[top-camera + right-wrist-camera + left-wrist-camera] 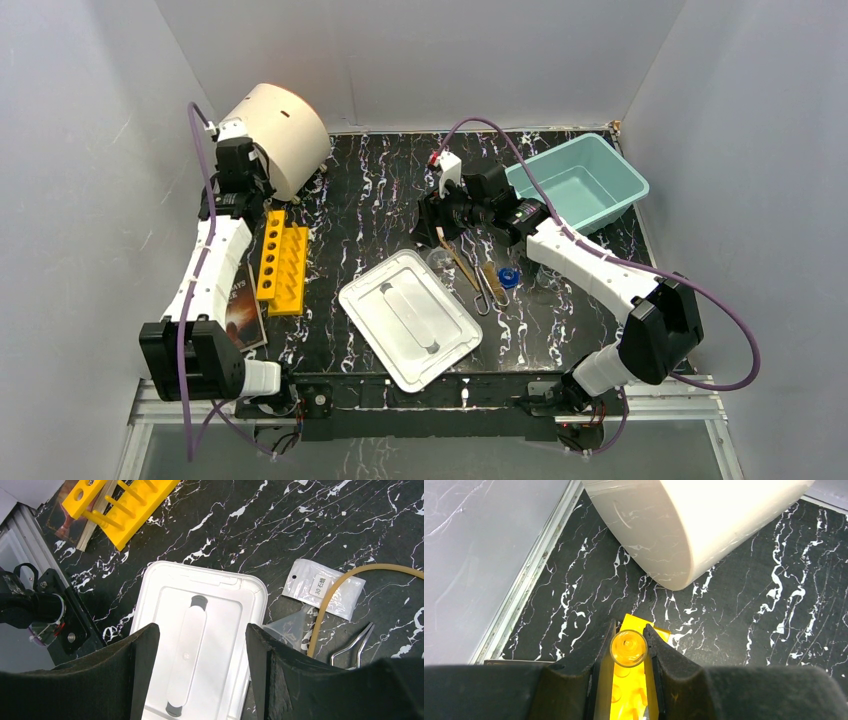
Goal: Organize the chemistry lab equipment
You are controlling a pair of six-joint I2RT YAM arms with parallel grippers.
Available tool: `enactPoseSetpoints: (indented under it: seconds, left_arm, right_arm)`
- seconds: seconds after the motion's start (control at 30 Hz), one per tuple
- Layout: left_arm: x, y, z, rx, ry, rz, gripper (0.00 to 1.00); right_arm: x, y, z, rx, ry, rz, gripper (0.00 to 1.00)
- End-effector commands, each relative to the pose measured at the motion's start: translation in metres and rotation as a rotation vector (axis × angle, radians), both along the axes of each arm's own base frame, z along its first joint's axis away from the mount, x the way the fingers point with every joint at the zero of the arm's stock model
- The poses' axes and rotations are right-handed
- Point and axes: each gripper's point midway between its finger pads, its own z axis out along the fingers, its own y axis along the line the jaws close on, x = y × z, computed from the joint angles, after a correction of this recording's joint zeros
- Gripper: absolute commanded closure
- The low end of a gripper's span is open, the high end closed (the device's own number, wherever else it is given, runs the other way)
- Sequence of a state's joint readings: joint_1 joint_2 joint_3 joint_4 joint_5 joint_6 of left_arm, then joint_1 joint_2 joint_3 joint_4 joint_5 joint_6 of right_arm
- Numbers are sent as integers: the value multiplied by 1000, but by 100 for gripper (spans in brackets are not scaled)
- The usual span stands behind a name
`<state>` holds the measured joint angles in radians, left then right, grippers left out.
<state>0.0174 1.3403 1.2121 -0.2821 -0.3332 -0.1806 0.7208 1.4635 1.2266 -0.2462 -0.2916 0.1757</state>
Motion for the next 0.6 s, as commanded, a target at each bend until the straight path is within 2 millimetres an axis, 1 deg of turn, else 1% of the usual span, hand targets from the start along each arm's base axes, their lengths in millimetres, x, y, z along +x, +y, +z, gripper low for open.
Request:
enactPoseSetpoints:
  seconds: [0.0, 0.27, 0.47, 0.57]
  left_arm:
    - [0, 9, -10, 23, 7, 14, 90]
    - [-2, 9, -39, -2, 38, 14, 90]
    - [0, 10, -53, -15, 48, 16, 90]
    - [2, 11, -56, -12, 54, 16, 90]
  right_arm:
    - [2, 3, 12, 25, -18, 7, 28]
    - [2, 1, 11, 19, -14, 0, 28]
    - [2, -1, 12, 16, -18, -13, 28]
    - [3, -3, 11, 14, -19, -21, 28]
